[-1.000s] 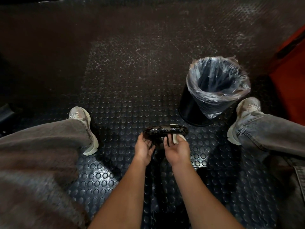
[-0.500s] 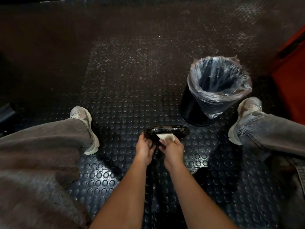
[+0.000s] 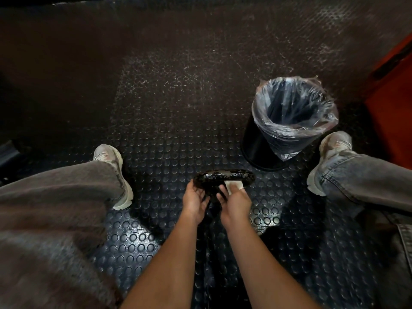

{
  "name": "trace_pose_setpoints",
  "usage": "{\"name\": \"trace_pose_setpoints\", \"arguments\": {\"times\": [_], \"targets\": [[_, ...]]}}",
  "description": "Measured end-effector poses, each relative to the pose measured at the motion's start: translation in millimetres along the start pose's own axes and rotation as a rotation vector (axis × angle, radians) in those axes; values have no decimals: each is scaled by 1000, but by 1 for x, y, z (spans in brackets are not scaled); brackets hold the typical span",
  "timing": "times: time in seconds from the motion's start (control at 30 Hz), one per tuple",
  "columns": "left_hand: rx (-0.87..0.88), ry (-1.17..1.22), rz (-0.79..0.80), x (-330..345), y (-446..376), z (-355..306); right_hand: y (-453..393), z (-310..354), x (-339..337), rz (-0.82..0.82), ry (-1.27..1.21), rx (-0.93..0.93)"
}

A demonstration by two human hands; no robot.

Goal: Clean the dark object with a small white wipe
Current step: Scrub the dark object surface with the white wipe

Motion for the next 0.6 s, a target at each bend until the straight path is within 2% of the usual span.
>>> {"name": "trace_pose_setpoints", "arguments": {"times": [0.1,0.17,0.23,0.37,0.43,0.5,0.6], "targets": [[-4,-17,2,1,0,0,6,-8,-1,53,290,-181],[-8,-19,2,1,-1,0,4,-9,-1,87,353,-189],[-10,-4,5,1,1,-1,-1,-6,0,88,290,-125],[-5,10,-16,4,7,-3,-8,7,-6,6,-240,131],[0,9,-24,6,8,-3,-4,13,-8,-30,-385,186],[-1,9,-28,6,9,-3,-3,13,-6,-23,-342,166],[5,5,-24,5,8,-2,2,5,3,-8,-93,56]]}}
Point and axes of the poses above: each hand's wrist, its own y-axis away from the middle knuckle, its own x-axis out of the palm, z = x × y, the point moved 1 cm from there along -y, towards the middle knuckle, and after that the axes turned 3 degrees about -z, right-handed, at the moved point
